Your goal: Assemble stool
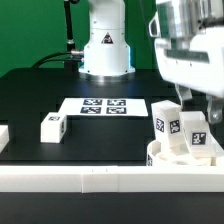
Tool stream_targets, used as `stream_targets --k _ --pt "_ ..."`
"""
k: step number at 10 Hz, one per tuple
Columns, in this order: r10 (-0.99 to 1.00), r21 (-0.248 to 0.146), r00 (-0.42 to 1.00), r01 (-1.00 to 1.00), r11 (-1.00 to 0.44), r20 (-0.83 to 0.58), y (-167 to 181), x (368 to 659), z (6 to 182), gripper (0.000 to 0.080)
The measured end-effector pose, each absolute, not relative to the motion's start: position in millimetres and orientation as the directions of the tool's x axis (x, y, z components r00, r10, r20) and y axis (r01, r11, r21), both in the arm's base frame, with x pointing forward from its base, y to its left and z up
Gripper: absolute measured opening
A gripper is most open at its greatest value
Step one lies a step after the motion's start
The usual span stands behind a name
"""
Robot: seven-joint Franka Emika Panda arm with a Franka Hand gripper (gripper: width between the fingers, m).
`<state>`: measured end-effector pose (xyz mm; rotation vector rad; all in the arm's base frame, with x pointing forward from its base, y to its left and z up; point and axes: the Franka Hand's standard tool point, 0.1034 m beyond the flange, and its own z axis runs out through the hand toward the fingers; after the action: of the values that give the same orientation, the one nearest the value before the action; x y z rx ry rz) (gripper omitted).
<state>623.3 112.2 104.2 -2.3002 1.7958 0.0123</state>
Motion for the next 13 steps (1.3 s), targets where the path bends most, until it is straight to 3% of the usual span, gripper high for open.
stream_targets --k 3,6,8,11,13 --pt "-0.938 -0.178 0.321 -0.938 -0.297 -0.129 112 623 102.6 0.0648" --pt "-0.729 -0.206 0.683 -0.72 -0.663 -0.04 110 624 97.2 0.0648" --pt "-0.555 -0.222 0.832 -0.538 -0.813 0.014 120 633 101.5 0.0648" --pt "-0.321 -0.207 0.944 -0.3 -0.931 0.073 119 634 100.8 0.0648" --pt "-0.104 -0.169 0.988 -0.083 -0.982 0.118 117 634 100.7 0.0648"
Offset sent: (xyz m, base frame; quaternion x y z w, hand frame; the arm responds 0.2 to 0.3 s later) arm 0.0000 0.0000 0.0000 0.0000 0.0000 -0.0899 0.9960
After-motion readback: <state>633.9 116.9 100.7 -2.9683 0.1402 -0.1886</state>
